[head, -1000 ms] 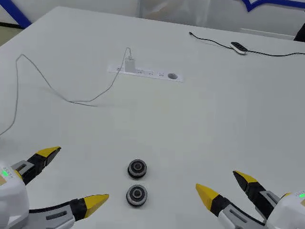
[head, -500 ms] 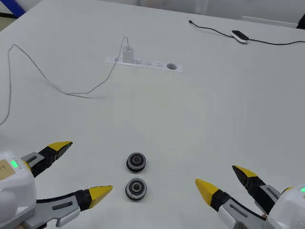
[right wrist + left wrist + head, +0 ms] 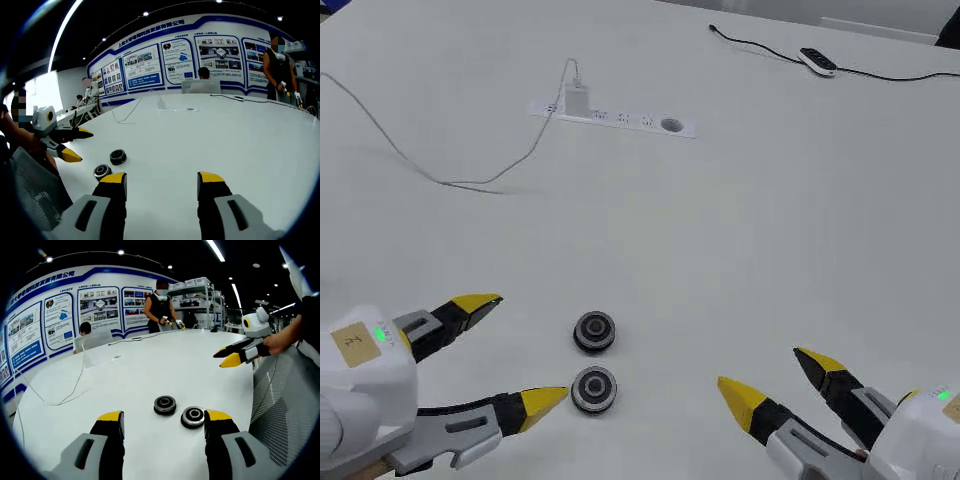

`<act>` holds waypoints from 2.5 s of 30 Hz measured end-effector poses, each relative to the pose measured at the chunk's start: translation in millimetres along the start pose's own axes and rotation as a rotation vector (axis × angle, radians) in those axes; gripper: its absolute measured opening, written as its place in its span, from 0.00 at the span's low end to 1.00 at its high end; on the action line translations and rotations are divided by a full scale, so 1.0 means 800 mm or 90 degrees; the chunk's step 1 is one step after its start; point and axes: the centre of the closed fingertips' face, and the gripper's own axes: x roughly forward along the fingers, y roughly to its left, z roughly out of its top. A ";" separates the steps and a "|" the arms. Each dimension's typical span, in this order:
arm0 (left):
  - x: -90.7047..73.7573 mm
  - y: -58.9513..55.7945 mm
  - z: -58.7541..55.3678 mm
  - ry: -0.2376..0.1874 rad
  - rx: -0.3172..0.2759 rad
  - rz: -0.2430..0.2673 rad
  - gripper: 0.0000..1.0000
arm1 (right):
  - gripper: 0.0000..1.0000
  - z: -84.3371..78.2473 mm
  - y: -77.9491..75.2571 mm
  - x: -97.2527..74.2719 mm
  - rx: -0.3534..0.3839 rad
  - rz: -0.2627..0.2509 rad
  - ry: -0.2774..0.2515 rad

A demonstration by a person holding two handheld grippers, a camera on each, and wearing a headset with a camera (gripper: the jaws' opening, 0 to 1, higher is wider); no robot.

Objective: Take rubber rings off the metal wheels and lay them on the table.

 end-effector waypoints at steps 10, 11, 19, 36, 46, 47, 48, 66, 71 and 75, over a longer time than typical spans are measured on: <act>0.025 -0.032 -0.001 0.002 0.004 -0.068 0.47 | 0.57 -0.008 -0.001 -0.001 0.004 -0.003 0.019; 0.027 -0.033 0.000 0.002 0.005 -0.069 0.46 | 0.57 -0.008 -0.001 -0.001 0.004 -0.003 0.020; 0.039 -0.045 -0.010 0.024 0.018 -0.099 0.37 | 0.57 -0.011 -0.001 0.000 0.007 0.000 0.025; 0.048 -0.053 -0.020 0.050 0.030 -0.117 0.21 | 0.57 -0.013 0.000 0.001 0.019 0.006 0.030; 0.047 -0.052 -0.027 0.059 0.035 -0.118 0.17 | 0.56 -0.013 0.001 0.001 0.020 0.008 0.030; 0.047 -0.052 -0.028 0.059 0.033 -0.120 0.17 | 0.56 -0.012 0.001 0.001 0.021 0.008 0.030; 0.047 -0.053 -0.028 0.059 0.033 -0.121 0.17 | 0.56 -0.012 0.001 0.001 0.021 0.008 0.030; 0.049 -0.056 -0.030 0.070 0.040 -0.132 0.14 | 0.56 -0.014 0.002 0.001 0.022 0.011 0.033; 0.049 -0.056 -0.030 0.071 0.039 -0.131 0.14 | 0.56 -0.013 0.003 0.002 0.023 0.013 0.032; 0.049 -0.056 -0.030 0.071 0.048 -0.129 0.14 | 0.56 -0.013 0.004 0.002 0.026 0.015 0.032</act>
